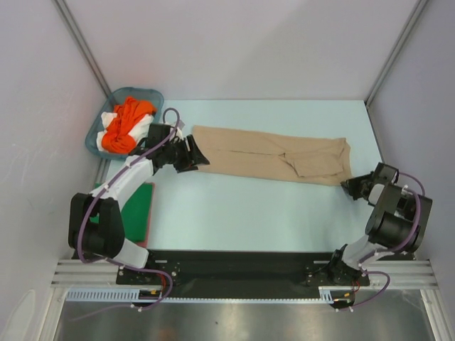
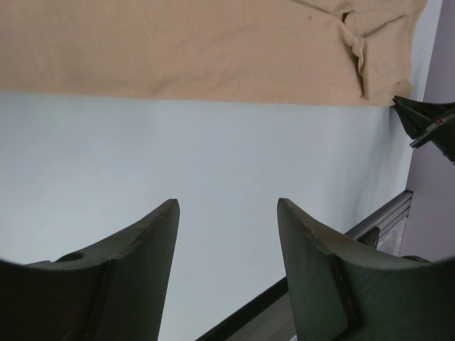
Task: Fold and stack the t-shirts
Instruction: Fold the tshirt
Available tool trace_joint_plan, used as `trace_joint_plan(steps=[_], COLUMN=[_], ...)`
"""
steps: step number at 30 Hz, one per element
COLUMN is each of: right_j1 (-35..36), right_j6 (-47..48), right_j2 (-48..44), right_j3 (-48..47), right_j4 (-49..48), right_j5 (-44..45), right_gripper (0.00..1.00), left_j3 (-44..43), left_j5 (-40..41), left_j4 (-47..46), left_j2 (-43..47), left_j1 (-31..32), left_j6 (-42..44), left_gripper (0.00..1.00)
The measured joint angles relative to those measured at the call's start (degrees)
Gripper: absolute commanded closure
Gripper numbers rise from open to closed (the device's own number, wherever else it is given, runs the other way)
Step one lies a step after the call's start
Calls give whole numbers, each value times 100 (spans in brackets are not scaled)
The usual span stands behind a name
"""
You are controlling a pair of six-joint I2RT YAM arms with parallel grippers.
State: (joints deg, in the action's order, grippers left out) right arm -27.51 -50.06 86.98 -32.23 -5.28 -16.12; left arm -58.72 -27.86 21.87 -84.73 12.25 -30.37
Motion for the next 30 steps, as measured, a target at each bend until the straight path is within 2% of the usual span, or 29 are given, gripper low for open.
trace_joint_plan(steps=[2,8,13,15,17,18,20,21,23,27,30], right_j1=[-57,-146,42,212,358,424,538,597,678,748,752], right_j6=[140,894,1534,1755,1932,2039,2229,2306,2389,2468,2524], right_j2=[450,2653,4201,4806,5167,5283,5403,5462,5477,5274,4756], right_j3=[-487,-3322,-5805,-6909,-7624,-7890,-8323,-8603,-8920,-9110,-8706], right_j4=[79,280,890,1246,1416,1519,1851,2116,2518,3289,3829], right_j5=[52,131,214,240,341,382,509,616,833,1217,1506], right_gripper=[100,100,87,76,69,61,53,43,34,29,27], left_j3=[-173,-1099,-2562,-3230,-4087,-4387,-4854,-5045,-5405,-5633,-5613], left_j5=[92,420,682,728,756,765,754,748,638,470,455], left_j4=[13,52,328,492,713,739,885,981,1220,1591,1766], left_j2=[-68,-662,-1814,-2347,-3051,-3351,-3891,-4138,-4579,-5099,-5191], left_j1=[0,33,52,55,55,55,55,55,55,55,55], left_j6=[4,254,870,1217,1639,1816,2153,2275,2492,2903,3040], left_gripper=[37,34,34,34,34,34,36,37,39,41,48])
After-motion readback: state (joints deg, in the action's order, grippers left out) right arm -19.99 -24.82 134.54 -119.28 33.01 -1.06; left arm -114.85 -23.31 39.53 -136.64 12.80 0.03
